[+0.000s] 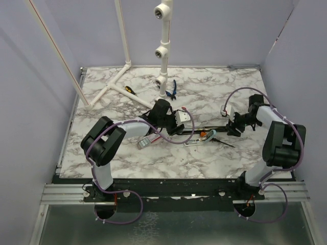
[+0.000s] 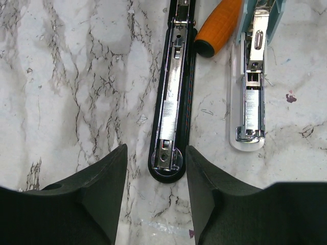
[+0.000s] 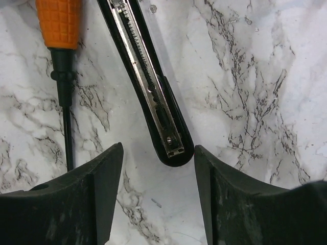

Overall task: Load the staples into the stapler
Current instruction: Close the stapler at the center of the board.

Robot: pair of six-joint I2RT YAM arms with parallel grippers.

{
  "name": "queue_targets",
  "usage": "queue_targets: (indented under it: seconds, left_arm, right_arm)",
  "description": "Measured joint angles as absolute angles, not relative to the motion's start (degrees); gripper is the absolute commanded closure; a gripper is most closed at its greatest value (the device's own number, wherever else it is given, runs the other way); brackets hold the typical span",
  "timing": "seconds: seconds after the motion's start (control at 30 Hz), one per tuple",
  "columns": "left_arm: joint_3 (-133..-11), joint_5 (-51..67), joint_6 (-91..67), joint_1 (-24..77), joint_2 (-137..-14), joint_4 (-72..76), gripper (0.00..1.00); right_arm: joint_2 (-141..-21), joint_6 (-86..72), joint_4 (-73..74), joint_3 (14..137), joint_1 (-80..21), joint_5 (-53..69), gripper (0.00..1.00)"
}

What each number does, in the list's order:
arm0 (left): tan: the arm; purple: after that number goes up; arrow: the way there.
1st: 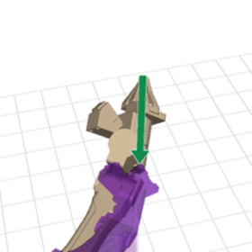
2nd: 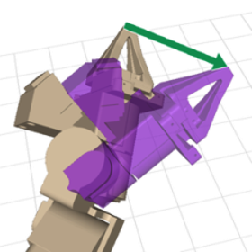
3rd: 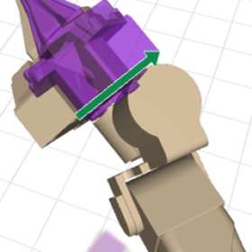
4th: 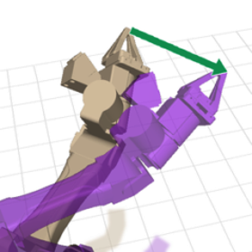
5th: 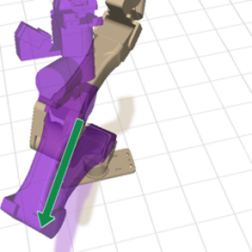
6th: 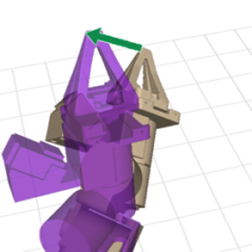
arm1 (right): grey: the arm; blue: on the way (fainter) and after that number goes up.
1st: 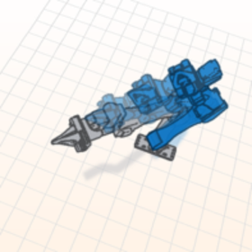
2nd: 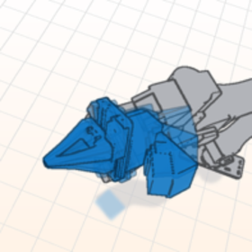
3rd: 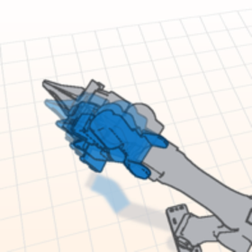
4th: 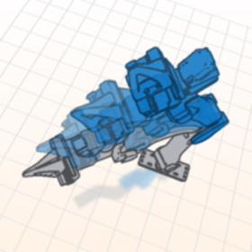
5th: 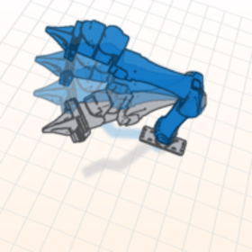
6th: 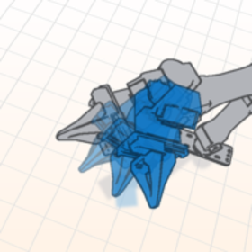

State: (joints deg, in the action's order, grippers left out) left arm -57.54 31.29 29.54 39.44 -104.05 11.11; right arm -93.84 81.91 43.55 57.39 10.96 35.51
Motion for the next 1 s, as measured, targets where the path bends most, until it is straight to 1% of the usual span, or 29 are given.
queue_targets:
  seconds: [0.17, 0.3, 0.57, 0.73, 0.83, 0.93, 1.0]
  left_arm:
    - [-56.4, 31.3, 29.6, 39.4, -104.0, 11.9, 0.51]
    - [-55.8, 31.3, 29.5, 39.4, -104.0, 11.9, 0.51]
    - [-55.6, 31.3, 29.1, 38.9, -104.1, 12.4, 0.52]
    - [-55.7, 31.5, 29.2, 38.7, -104.8, 13.5, 0.57]
    - [-55.8, 32.0, 29.2, 38.6, -106.0, 13.7, 0.59]
    - [-55.8, 32.3, 29.2, 38.6, -107.3, 13.7, 0.65]
    - [-55.8, 32.4, 29.2, 38.6, -107.7, 13.7, 0.69]
  right_arm:
    - [-95.4, 83.7, 43.0, 57.4, 11.0, 35.4, 0.46]
    - [-96.9, 84.4, 43.0, 58.3, 10.9, 35.5, 0.49]
    - [-97.6, 84.8, 42.7, 58.6, 10.6, 35.9, 0.6]
    - [-97.6, 84.8, 42.3, 58.6, 10.5, 35.9, 0.65]
    - [-97.6, 85.0, 42.5, 58.7, 10.5, 35.9, 0.7]
    - [-97.6, 85.4, 43.0, 59.0, 10.5, 35.9, 0.76]
    - [-97.6, 85.6, 43.4, 59.3, 10.4, 35.9, 0.77]
